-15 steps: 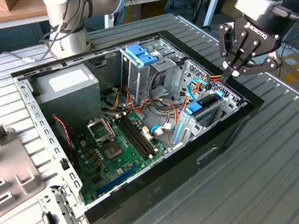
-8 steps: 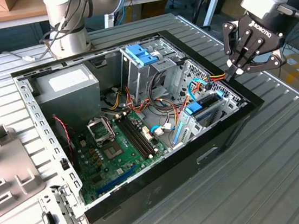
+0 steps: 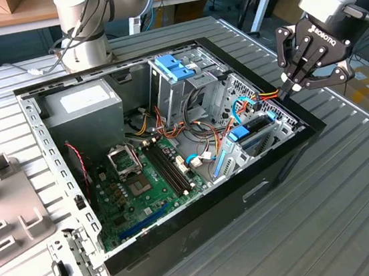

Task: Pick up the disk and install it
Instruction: 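Insert the first disk wire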

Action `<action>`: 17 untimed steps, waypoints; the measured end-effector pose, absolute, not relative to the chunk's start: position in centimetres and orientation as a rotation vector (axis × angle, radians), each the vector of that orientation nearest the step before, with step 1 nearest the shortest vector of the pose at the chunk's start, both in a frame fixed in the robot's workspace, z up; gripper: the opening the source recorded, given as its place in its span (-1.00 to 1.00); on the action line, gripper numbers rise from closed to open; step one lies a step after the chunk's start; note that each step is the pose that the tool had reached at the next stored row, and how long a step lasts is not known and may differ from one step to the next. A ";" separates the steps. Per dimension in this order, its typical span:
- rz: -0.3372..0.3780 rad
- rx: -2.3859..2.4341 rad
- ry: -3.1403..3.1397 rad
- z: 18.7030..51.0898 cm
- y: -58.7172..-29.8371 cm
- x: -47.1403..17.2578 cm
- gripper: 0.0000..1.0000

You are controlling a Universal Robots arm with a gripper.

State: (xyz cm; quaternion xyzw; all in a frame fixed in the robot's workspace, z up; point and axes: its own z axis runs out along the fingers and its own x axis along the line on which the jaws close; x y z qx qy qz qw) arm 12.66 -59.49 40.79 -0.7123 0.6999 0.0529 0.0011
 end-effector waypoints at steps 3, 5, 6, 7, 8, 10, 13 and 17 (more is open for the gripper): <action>0.166 -2.237 2.196 40.8 -59.4 12.7 -0.79; 0.166 -2.240 2.194 40.8 -59.3 12.7 -0.79; 0.166 -2.242 2.192 40.8 -59.2 12.7 -0.79; 0.166 -2.247 2.187 40.8 -59.1 12.7 -0.79; 0.166 -2.251 2.184 40.7 -59.1 12.7 -0.79; 0.166 -2.254 2.180 40.7 -59.0 12.7 -0.79; 0.166 -2.262 2.172 40.7 -58.9 12.7 -0.79; 0.165 -2.279 2.158 40.5 -58.7 12.8 -0.79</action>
